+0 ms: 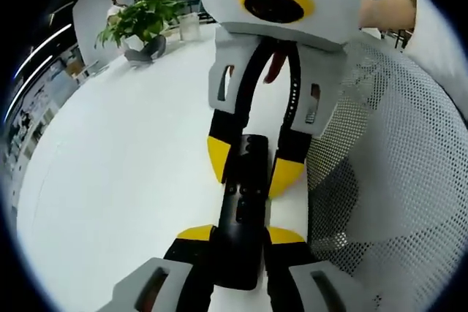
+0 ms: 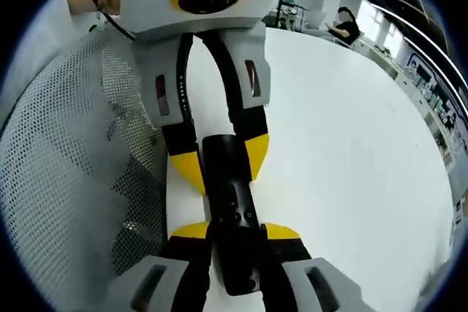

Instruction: Press the specified remote control buttons in sequence, fully releasing each button before pressing the next.

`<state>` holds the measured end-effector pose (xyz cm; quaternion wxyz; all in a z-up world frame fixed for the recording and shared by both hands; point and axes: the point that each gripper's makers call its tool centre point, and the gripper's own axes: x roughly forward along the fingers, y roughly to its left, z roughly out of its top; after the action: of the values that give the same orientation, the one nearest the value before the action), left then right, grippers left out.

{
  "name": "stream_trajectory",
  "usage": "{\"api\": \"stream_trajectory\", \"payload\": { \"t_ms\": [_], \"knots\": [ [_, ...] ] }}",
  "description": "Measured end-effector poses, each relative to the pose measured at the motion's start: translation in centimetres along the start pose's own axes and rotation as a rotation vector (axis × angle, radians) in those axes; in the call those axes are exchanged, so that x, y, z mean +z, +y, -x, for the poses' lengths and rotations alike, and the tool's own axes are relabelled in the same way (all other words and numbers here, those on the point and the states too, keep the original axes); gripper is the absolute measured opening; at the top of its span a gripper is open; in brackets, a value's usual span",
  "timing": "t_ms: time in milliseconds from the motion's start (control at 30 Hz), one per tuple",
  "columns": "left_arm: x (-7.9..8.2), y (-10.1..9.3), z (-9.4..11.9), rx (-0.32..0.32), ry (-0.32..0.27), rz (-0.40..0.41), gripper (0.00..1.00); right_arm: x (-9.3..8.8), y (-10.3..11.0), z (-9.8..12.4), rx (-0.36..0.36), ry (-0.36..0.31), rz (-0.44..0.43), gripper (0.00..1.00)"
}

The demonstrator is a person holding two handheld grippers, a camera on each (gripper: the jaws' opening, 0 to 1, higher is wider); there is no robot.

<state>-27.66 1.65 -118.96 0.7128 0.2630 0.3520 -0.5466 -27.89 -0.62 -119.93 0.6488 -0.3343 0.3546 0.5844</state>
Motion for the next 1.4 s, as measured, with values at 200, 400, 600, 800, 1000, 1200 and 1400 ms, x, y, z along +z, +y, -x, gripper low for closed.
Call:
{"api": "stream_trajectory", "payload": {
  "t_ms": [200,400,600,800,1000,1200,1400],
  "knots": [
    [3.0,2.4,4.9,0.150,-0.287,0.227,0.47,0.2,-0.2,0.1,0.007,-0.021,-0.012,0.22],
    [4.1,5.8,11.5,0.325,-0.492,0.405,0.65,0.3,-0.6,0.1,0.019,-0.016,-0.006,0.21],
    [4.4,5.6,15.2,0.435,-0.502,0.393,0.83,0.4,-1.6,0.0,0.020,-0.025,-0.013,0.21],
    [6.5,5.6,19.4,0.534,-0.664,0.451,0.93,0.5,-2.8,0.0,0.022,-0.031,-0.029,0.21],
    [7.6,4.7,22.0,0.583,-0.750,0.471,0.99,0.1,-4.9,0.2,0.007,-0.022,-0.049,0.21],
    [6.8,4.7,23.7,0.647,-0.767,0.501,0.99,-0.9,-8.3,0.7,-0.025,0.015,-0.068,0.21],
    [6.3,4.6,24.4,0.642,-0.792,0.535,0.99,-1.6,-11.5,0.9,-0.044,0.045,-0.077,0.21]
  ]
}}
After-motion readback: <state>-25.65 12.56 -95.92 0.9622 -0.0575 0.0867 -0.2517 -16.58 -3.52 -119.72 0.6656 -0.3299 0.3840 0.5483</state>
